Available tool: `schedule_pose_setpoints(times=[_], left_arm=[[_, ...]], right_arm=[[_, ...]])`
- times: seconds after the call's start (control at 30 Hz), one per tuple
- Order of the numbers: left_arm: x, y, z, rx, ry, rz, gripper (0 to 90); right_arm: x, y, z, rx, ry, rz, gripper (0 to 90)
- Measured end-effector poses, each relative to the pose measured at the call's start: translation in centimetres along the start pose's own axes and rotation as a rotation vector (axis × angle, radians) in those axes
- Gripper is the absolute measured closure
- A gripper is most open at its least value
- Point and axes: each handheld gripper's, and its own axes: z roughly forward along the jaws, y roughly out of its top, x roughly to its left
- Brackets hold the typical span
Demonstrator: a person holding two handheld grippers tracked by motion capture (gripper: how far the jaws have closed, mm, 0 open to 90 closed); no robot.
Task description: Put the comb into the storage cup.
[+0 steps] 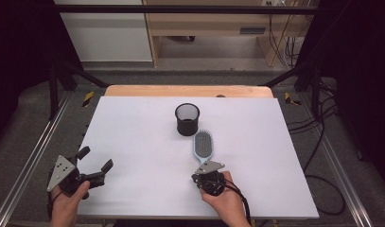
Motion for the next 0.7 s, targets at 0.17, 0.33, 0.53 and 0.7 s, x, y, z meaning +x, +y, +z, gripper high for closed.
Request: schedule_pose_setpoints(times=[0.17, 0.33, 0.53, 0.7], left_arm=[[0.0, 0.0, 0.0, 0.000, -0.001, 0.001, 1.1], [0.0, 0.0, 0.0, 0.000, -0.002, 0.002, 1.2], [-0.1, 0.0, 0.0, 0.001, -0.004, 0.007, 1.2], [-0.1, 0.1, 0.0, 0.001, 0.000, 0.010, 1.2]], right_arm=[[0.2, 0.2, 0.2, 0.034, -0.006, -0.020, 90.0], [0.0, 0.4, 0.0, 0.075, -0.020, -0.033, 90.0], [-0.5, 0.2, -0.3, 0.109, -0.026, -0.035, 90.0], [-0.9, 0.0, -0.6, 0.119, -0.028, -0.030, 90.0]])
